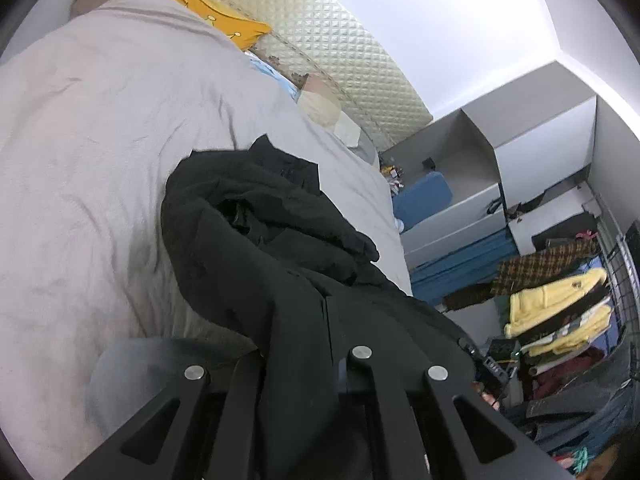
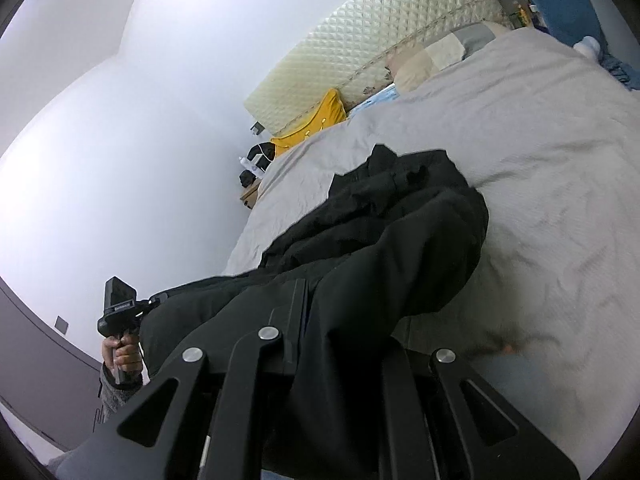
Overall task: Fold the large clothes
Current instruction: 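Carry the lifted hem over the jacket body toward the collar with both grippers, then lower the hem onto the collar and open both grippers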
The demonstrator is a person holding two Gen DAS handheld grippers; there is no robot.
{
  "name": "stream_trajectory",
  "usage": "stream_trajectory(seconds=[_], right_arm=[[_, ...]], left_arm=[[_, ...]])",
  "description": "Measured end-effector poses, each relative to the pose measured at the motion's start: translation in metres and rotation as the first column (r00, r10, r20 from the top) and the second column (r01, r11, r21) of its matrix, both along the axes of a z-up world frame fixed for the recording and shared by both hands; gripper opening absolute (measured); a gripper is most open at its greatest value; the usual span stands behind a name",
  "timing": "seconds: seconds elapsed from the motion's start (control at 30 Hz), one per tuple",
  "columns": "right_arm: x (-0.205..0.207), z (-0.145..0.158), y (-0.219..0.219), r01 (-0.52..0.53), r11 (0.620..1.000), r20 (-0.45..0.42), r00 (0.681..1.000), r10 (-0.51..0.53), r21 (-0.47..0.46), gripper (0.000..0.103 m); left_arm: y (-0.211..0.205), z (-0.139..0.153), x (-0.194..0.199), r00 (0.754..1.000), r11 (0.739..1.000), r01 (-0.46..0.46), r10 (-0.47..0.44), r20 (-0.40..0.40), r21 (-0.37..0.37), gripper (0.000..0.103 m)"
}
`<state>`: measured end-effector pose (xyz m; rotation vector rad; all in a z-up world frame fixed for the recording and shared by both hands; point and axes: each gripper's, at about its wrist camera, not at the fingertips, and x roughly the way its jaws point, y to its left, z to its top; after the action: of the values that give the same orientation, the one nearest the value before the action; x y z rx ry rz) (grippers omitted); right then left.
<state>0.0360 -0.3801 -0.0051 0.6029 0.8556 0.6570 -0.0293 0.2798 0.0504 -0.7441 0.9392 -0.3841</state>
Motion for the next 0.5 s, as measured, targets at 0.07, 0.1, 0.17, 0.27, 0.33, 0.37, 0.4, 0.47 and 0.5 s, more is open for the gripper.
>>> stream_trajectory(seconds=[0.07,0.1,0.17,0.27,0.33,0.37,0.4,0.47,0.5], right_arm=[[-0.011,0.008,-0.004,0.014,1.0,-0.007,1.0,-0.014,0.002,0.01],[-0.015,0.012,-0.004,0.019,1.0,-0.011,1.0,-0.019,0.002,0.01],[-0.017,0.016,-0.009,0.025,1.0,-0.023,0.999,-0.025,0.002,0.01],[-0.003,0.02,-0.011,0.032,0.999,-0.039,0.999,-0.033,-0.007,0.011],[0.013,0.022,-0.012,0.045,0.999,-0.054,0.998,-0.045,-0.007,0.011],[0.023,0.023,-0.013,0.052,0.999,-0.061,0.997,-0.052,-0.006,0.011],[0.03,0.024,-0.013,0.058,0.998,-0.067,0.996,-0.058,-0.004,0.011],[0.056,0.025,-0.012,0.078,0.997,-0.086,0.993,-0.077,0.017,0.011],[0.062,0.028,-0.012,0.086,0.996,-0.085,0.993,-0.083,0.026,0.011]], left_arm=[[-0.005,0.01,-0.015,1.0,1.0,0.002,-0.002,-0.003,0.014,0.006],[-0.006,0.015,-0.02,1.0,1.0,0.001,-0.002,0.002,0.022,0.006],[-0.012,0.024,-0.026,1.0,0.999,0.002,-0.002,0.006,0.042,0.006],[-0.018,0.029,-0.019,1.0,0.998,0.007,-0.007,-0.002,0.062,0.006],[-0.02,0.031,-0.004,1.0,0.997,0.008,-0.008,-0.003,0.074,0.006],[-0.022,0.032,0.003,1.0,0.997,0.006,-0.005,-0.005,0.076,0.006],[-0.021,0.033,0.013,1.0,0.997,0.004,-0.003,-0.007,0.072,0.006],[-0.019,0.038,0.038,1.0,0.996,-0.006,0.006,0.005,0.084,0.006],[-0.019,0.039,0.048,1.0,0.996,-0.013,0.012,0.006,0.09,0.006]])
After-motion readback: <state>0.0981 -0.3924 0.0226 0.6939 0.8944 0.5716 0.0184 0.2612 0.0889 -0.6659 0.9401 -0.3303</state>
